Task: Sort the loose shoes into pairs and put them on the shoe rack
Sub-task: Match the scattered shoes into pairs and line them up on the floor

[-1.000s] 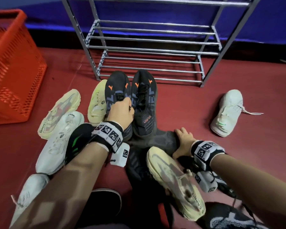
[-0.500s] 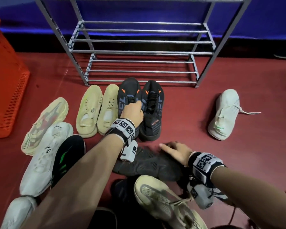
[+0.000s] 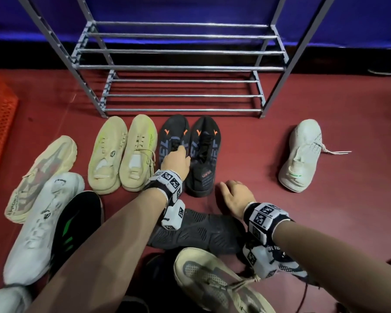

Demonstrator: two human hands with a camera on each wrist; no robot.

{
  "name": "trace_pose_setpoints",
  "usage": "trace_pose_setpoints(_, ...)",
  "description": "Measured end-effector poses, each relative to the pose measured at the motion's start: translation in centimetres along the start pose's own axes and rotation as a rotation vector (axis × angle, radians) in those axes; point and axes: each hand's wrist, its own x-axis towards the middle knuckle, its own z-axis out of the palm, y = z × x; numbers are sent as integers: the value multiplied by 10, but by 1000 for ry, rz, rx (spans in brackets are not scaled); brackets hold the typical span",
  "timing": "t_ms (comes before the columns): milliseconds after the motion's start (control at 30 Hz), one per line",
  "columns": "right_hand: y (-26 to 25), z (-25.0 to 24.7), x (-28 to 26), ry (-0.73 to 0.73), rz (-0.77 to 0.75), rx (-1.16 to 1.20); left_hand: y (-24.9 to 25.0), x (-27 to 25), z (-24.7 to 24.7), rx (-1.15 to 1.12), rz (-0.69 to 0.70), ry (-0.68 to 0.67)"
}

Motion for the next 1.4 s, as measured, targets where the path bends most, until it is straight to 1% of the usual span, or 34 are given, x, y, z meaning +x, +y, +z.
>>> trace_pose_setpoints(67, -4, -1, 0, 14, 17, 23, -4, -5, 1, -67, 22, 4)
trace_pose_setpoints(100, -6, -2, 0, 23, 24, 35, -7, -10, -1, -91, 34, 28)
trace_pose_setpoints(133, -8, -3, 0, 35, 30, 47, -11, -16, -4, -87, 39, 87)
trace_pose_setpoints(200, -13, -7, -1, 50, 33, 67, -19, -29, -12, -12, 5, 254)
trace_pose_setpoints(233, -16, -9, 0, 58, 31, 77, -23, -36, -15, 10, -21, 314)
trace_pose_setpoints(267, -20, -11, -1, 68, 32, 88, -27, -43, -19, 10, -47, 334)
trace_pose_setpoints(367, -38, -14, -10, 92, 25, 125, -37, -69, -31, -22, -129, 284)
trace_pose_setpoints(433, -50, -15, -14, 97, 18, 165, -43, -82, -34, -50, -131, 216)
trace_pose_setpoints(500, -63, -15, -22, 100, 8, 213, -48, -98, -38, -88, -102, 167)
trace_pose_setpoints(567, -75, -11, -28, 102, -1, 247, -56, -114, -47, -115, -111, 183)
trace_pose_setpoints(667, -96, 0, -36, 74, -45, 257, -75, -141, -60, -122, -169, 241)
trace_pose_setpoints(800, -135, 29, -47, 15, -129, 246, -121, -182, -70, -114, -315, 261)
trace_pose_setpoints(967, -187, 68, -60, -79, -248, 205, -182, -228, -78, -119, -455, 290)
trace_pose_setpoints(1133, -223, 85, -73, -96, -362, 177, -230, -267, -84, -136, -637, 270)
trace_pose_setpoints(1233, -232, 90, -78, -81, -392, 189, -246, -286, -82, -132, -742, 265)
trace_pose_setpoints(1400, -226, 91, -86, -47, -403, 160, -272, -314, -74, -124, -899, 287)
